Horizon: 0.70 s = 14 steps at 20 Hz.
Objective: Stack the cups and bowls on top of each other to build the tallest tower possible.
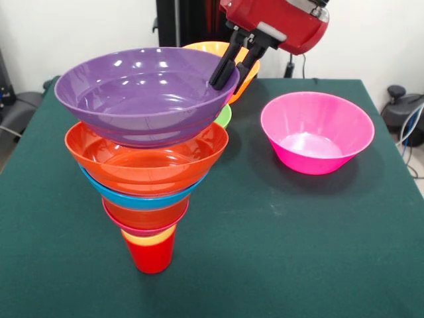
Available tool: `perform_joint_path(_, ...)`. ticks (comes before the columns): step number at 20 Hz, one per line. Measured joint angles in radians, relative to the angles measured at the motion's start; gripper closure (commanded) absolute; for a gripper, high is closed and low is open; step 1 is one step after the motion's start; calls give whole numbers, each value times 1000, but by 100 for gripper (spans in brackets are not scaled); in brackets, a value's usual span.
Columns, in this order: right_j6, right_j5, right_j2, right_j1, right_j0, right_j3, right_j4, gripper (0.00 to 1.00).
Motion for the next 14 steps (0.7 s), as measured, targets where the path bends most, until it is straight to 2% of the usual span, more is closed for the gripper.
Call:
perform_joint_path(6,0,-9,-16,3,4,0,-3,100)
perform_joint_path(14,0,-26,-57,26,13,0,-42,100)
